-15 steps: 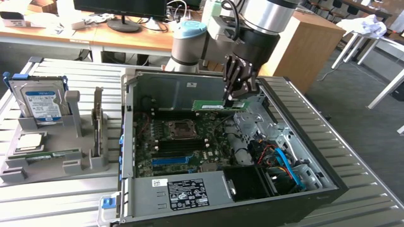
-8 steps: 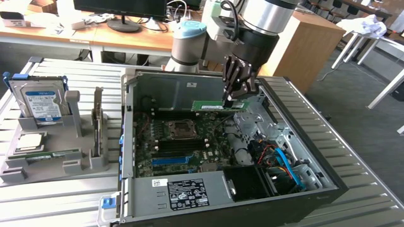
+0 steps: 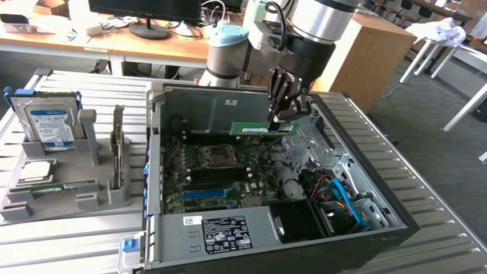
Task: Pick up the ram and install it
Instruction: 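Insert the ram into the slot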
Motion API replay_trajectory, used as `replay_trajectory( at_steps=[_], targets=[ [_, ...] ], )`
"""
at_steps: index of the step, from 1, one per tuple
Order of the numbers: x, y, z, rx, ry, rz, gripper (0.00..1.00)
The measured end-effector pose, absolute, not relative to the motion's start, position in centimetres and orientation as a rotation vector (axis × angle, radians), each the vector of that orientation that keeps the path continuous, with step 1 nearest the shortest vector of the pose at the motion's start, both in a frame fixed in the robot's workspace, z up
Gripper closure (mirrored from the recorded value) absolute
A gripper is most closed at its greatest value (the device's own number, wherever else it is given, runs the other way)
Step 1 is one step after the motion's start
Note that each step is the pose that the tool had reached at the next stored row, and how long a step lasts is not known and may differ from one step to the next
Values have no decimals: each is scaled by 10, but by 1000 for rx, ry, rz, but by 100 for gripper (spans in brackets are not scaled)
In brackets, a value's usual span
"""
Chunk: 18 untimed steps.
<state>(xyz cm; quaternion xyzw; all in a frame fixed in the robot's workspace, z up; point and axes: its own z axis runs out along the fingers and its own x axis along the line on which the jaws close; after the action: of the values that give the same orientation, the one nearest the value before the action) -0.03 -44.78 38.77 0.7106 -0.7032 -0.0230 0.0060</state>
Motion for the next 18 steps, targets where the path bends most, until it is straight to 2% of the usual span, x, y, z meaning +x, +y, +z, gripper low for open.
replay_trajectory(
  at_steps=[18],
  targets=[
    [-4, -448, 384, 2224, -2201, -72, 87]
  ],
)
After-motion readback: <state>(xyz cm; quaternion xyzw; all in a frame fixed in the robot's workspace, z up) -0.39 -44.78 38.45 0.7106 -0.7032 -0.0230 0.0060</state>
